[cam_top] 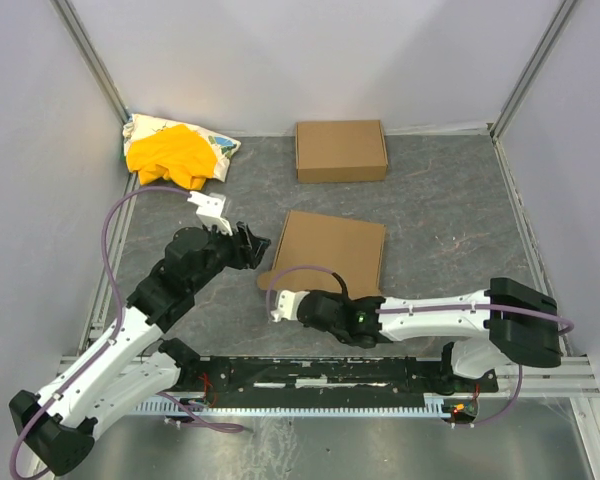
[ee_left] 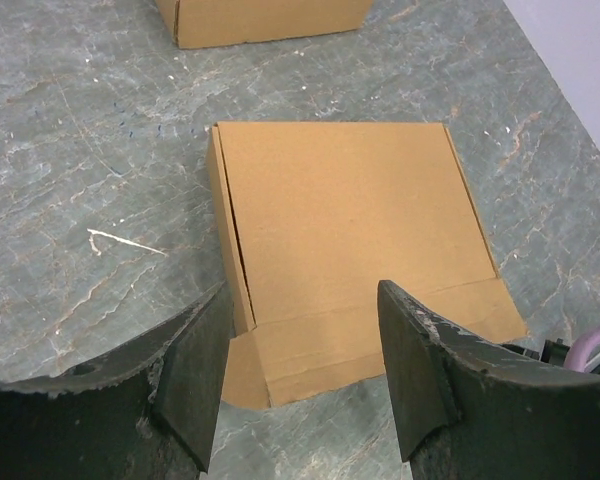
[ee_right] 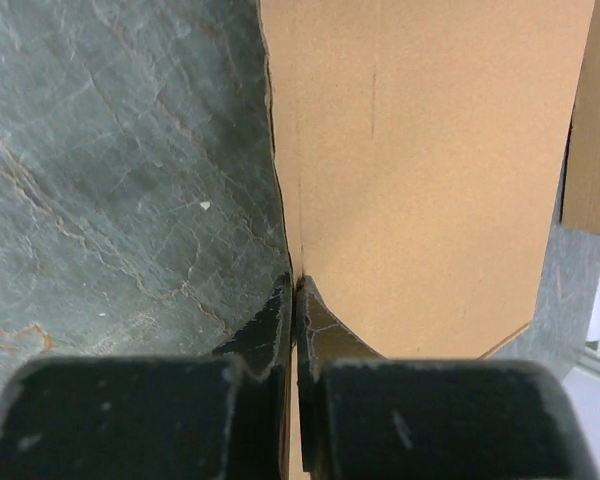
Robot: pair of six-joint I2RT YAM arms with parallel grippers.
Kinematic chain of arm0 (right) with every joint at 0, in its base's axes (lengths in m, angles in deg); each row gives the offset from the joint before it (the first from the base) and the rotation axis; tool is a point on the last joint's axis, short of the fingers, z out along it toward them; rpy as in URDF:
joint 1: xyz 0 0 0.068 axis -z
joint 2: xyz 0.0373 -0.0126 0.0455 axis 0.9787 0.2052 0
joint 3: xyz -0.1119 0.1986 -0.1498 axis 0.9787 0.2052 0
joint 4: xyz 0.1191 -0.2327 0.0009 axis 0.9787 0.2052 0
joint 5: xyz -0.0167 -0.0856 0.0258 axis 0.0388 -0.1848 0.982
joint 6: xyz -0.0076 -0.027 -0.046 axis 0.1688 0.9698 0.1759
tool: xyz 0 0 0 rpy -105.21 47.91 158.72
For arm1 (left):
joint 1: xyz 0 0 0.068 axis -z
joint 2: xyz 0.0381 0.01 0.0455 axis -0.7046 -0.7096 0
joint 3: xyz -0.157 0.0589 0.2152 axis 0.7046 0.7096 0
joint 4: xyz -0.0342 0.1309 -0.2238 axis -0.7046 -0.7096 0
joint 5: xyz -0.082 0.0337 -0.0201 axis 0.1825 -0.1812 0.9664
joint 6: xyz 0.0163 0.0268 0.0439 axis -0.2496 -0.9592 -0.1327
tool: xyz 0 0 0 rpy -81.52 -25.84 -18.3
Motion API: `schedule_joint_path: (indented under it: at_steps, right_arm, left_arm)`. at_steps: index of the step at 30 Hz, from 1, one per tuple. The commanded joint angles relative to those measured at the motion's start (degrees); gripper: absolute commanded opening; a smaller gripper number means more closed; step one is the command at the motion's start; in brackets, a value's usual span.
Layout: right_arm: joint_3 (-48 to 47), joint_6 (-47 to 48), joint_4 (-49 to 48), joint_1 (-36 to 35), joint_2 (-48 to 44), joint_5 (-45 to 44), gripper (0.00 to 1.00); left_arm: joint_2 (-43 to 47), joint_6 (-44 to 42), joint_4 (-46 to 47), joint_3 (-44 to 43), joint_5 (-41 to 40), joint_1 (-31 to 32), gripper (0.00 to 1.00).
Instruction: Fold the paper box
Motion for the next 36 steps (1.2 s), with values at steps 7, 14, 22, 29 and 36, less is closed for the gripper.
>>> schedule_joint_path:
  at_steps: [7, 14, 22, 29, 36]
  right_arm:
    - [9.35, 12.59, -12.25, -0.20, -5.62, 2.20, 0.17]
    - [11.53, 16.93, -16.64, 0.60, -4.47, 1.49, 0.21]
    - [11.32, 22.32, -20.80, 7.35, -4.44, 7.81, 0.19]
    - [6.16, 21.59, -18.40, 9.58, -1.13, 12.21, 0.20]
    - [3.98, 11.66, -11.54, 9.60, -10.41, 9.34, 0.99]
  left_arm:
    - [-2.12, 6.39, 4.99, 3.05, -1.48, 0.15, 0.68]
    - [-3.20, 11.39, 10.53, 7.64, -2.45, 0.15, 0.68]
    - [-4.34, 14.23, 13.10, 10.40, -3.89, 0.15, 0.68]
    - [-4.47, 14.05, 13.60, 11.22, -5.57, 0.17, 0.69]
    - [-6.02, 13.29, 16.99, 13.54, -7.58, 0.13, 0.80]
